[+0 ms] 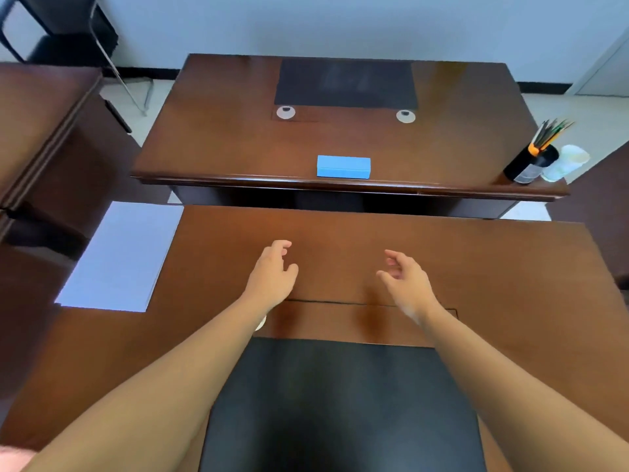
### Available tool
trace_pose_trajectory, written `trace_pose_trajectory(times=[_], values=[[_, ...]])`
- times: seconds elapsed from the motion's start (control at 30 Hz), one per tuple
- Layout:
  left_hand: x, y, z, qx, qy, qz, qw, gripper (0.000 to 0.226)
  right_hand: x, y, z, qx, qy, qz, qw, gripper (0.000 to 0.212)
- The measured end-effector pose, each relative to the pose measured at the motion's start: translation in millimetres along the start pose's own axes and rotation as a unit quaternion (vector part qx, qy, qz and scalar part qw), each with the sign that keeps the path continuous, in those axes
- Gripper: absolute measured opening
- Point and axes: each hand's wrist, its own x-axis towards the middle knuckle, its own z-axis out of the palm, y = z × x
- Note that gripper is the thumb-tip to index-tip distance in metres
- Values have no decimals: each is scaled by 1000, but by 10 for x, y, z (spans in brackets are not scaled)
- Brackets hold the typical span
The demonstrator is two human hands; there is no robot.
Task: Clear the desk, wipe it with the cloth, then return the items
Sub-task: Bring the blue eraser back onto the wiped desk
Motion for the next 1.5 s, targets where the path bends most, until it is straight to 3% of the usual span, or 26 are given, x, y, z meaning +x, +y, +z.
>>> trace_pose_trajectory(times=[0.33, 0.63, 0.87, 1.03, 1.27, 1.5], values=[[1102, -7, 360, 96, 86, 12, 992, 54, 1397, 86, 21, -64, -12, -51, 997, 57], [2013, -396, 643, 255, 72, 51, 963, 59, 2404, -115, 303, -122, 1, -119, 985, 58], [2138, -604, 808, 313, 115, 71, 940, 63, 3087, -402, 364, -271, 79, -211, 936, 57], [2154, -584, 803, 318, 120, 69, 938, 62, 3508, -547, 412, -371, 41, -225, 900, 74], [2140, -578, 816, 322, 135, 76, 934, 59, 3709, -562, 454, -363, 0, -228, 903, 65], [2147, -586, 812, 321, 129, 71, 936, 58, 3143, -383, 385, -279, -23, -257, 925, 65]])
